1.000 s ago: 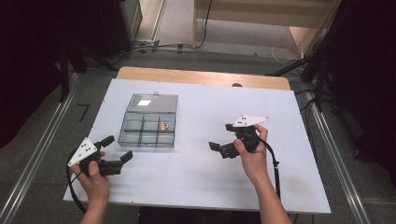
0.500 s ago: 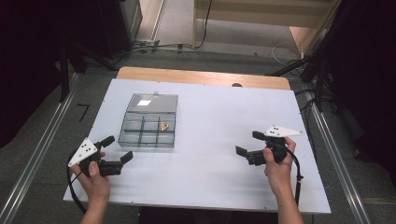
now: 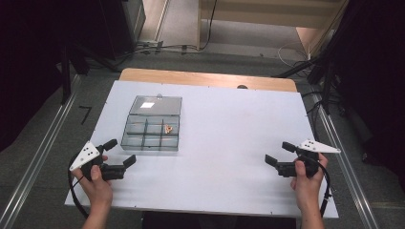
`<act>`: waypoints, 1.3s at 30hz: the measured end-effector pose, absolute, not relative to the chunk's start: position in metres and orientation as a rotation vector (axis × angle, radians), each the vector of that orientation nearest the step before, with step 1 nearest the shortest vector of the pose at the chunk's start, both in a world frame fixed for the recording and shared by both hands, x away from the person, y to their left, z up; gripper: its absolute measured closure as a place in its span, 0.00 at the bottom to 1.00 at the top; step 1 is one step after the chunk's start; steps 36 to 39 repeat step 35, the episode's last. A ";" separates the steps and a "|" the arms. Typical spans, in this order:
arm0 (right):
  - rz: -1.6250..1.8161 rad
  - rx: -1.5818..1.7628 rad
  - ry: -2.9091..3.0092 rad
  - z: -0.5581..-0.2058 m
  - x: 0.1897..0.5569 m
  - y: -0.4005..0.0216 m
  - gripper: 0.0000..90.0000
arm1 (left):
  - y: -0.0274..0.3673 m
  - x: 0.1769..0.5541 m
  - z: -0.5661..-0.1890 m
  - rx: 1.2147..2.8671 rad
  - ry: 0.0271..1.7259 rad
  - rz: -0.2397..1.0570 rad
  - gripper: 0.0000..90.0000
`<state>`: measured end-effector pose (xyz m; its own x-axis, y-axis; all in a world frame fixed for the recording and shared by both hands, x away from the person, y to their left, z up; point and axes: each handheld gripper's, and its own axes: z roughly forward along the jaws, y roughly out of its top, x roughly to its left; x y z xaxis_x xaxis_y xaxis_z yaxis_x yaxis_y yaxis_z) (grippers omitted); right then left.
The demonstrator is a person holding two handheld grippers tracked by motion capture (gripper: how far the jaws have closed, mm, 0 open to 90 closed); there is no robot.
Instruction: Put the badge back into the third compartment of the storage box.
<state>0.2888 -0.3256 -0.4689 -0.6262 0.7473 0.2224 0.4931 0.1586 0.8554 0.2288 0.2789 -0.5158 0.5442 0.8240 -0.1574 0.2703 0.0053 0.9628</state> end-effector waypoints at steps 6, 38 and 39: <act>1.454 1.251 2.122 -0.472 0.279 -0.354 0.00 | 0.279 0.229 -0.516 1.550 0.965 0.561 0.00; 1.449 1.362 2.010 -0.513 0.261 -0.396 0.00 | 0.279 0.229 -0.515 1.557 0.972 0.561 0.00; 1.449 1.362 2.010 -0.513 0.261 -0.396 0.00 | 0.279 0.229 -0.515 1.557 0.972 0.561 0.00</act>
